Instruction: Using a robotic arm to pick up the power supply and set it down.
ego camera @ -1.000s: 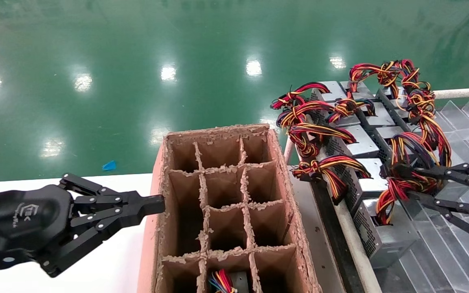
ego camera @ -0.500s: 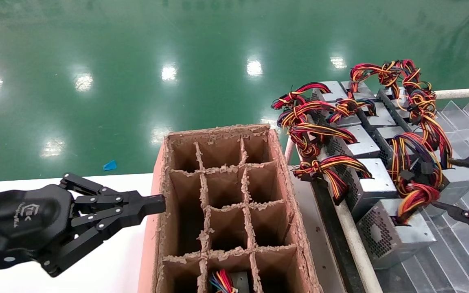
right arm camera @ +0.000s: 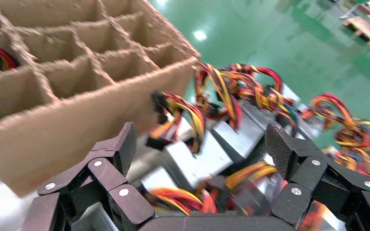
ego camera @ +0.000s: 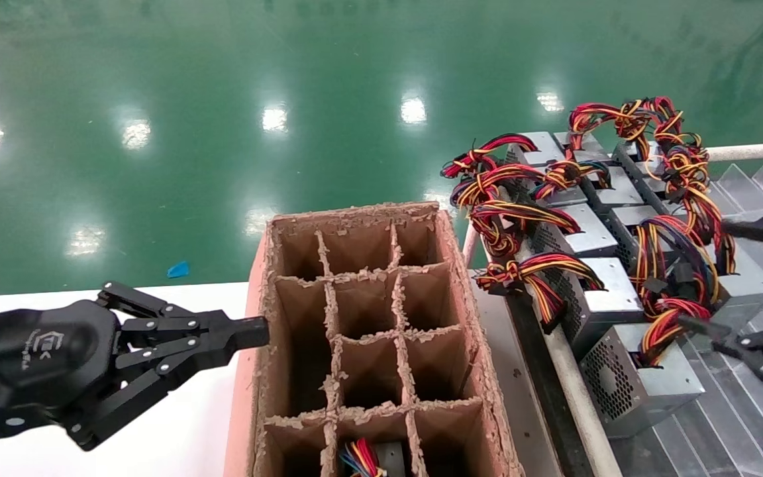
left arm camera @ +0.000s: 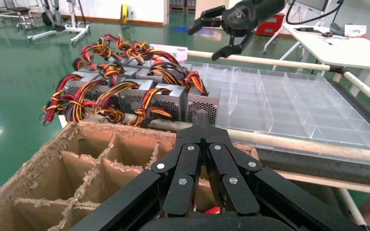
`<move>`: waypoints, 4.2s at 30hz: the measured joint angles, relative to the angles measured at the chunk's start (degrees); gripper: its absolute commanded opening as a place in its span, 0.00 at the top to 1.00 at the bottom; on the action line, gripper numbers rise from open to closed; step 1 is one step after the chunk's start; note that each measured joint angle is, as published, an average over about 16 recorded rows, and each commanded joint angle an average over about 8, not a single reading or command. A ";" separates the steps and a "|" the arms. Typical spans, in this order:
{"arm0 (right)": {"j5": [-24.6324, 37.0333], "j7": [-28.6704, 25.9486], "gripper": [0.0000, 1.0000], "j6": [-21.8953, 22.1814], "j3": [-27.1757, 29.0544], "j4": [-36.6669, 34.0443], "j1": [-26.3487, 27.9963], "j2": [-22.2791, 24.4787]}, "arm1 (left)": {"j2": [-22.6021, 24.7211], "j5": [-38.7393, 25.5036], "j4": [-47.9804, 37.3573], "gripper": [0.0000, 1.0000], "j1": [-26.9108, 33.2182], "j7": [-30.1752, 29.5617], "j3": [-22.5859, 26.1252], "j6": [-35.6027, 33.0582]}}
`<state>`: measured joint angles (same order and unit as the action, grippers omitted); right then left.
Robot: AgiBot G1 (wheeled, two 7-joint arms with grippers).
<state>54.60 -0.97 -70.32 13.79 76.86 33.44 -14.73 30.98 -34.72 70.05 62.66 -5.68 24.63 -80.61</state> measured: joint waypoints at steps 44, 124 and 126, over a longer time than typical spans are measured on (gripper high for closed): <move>-10.74 -8.25 0.00 -12.96 -25.13 -2.77 23.71 -17.10 | 0.00 0.00 0.00 0.00 0.00 0.00 0.00 0.00; -12.71 -9.76 0.00 -15.32 -29.74 -3.29 28.05 -20.23 | -0.01 0.01 -0.02 0.00 -0.02 0.00 -0.01 0.02; -12.71 -9.76 0.00 -15.32 -29.74 -3.29 28.05 -20.23 | -0.01 0.01 -0.02 0.00 -0.02 0.00 -0.01 0.02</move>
<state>41.89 -10.72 -85.64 -15.95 73.57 61.49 -34.97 30.97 -34.71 70.04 62.65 -5.67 24.62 -80.59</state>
